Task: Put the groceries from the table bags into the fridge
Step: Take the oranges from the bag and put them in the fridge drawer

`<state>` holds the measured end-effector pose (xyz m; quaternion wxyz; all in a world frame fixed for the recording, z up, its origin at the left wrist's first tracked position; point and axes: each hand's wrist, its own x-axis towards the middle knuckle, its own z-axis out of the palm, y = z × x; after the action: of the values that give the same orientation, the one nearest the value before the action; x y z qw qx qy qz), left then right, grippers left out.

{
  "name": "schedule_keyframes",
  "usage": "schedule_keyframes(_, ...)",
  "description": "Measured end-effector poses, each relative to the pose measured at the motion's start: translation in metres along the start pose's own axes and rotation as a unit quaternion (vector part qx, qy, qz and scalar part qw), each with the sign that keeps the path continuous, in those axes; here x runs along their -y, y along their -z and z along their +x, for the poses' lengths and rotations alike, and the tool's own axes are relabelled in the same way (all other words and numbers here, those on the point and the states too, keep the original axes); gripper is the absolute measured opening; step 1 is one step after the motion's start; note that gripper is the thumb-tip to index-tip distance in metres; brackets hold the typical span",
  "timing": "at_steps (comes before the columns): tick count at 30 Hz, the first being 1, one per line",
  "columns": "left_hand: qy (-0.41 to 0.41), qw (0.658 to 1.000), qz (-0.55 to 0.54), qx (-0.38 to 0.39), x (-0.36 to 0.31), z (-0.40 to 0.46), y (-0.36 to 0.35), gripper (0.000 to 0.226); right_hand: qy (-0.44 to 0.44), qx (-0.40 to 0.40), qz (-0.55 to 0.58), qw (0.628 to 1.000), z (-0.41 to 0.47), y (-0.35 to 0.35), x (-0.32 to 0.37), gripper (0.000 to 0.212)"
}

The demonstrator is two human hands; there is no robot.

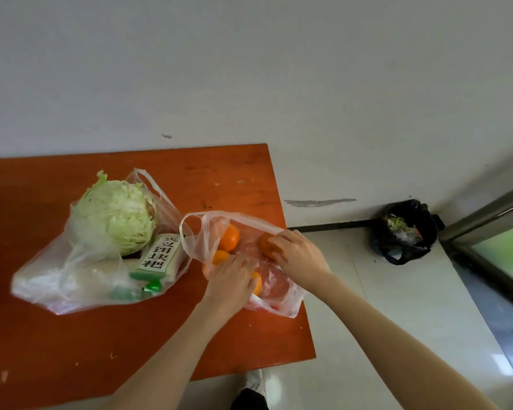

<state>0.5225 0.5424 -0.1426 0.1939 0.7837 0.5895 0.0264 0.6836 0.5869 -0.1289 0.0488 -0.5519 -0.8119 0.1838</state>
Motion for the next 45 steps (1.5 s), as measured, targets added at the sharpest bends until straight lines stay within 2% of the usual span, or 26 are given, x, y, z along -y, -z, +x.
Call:
schedule_keyframes(6,0.064,0.993,0.02,0.102,0.009,0.01,-0.009,0.055,-0.025,0.104,-0.028,0.994,0.033,-0.013,-0.028,0.065)
schedule_keyframes(11,0.047,0.986,0.065,0.148,0.006,0.019,-0.012,0.07,-0.026,0.14,-0.025,0.989,0.043,-0.025,-0.038,0.08)
schedule_keyframes(15,0.028,0.977,0.085,0.194,0.01,0.025,-0.013,0.068,-0.041,0.141,-0.028,0.989,0.052,-0.038,-0.039,0.083)
schedule_keyframes(22,0.021,0.982,0.066,0.175,0.017,0.025,-0.011,0.069,-0.029,0.124,-0.037,0.991,0.05,-0.036,-0.038,0.078)
schedule_keyframes(27,0.049,0.987,-0.06,0.139,0.016,0.017,0.005,0.072,-0.039,0.078,0.051,0.995,0.027,-0.021,-0.029,0.077)
schedule_keyframes(32,0.051,0.979,-0.187,0.067,0.014,0.004,0.027,0.078,-0.123,-0.028,0.206,0.97,-0.017,0.008,-0.009,0.079)
schedule_keyframes(36,-0.011,0.976,-0.215,0.022,0.006,-0.009,0.04,0.072,-0.203,-0.117,0.239,0.942,-0.07,0.023,0.007,0.082)
schedule_keyframes(40,-0.094,0.976,-0.197,0.007,-0.012,-0.035,0.042,0.073,-0.276,-0.181,0.256,0.909,-0.136,0.02,0.028,0.078)
schedule_keyframes(45,-0.172,0.958,-0.218,0.073,-0.038,-0.082,0.024,0.072,-0.368,-0.208,0.242,0.873,-0.224,-0.006,0.057,0.077)
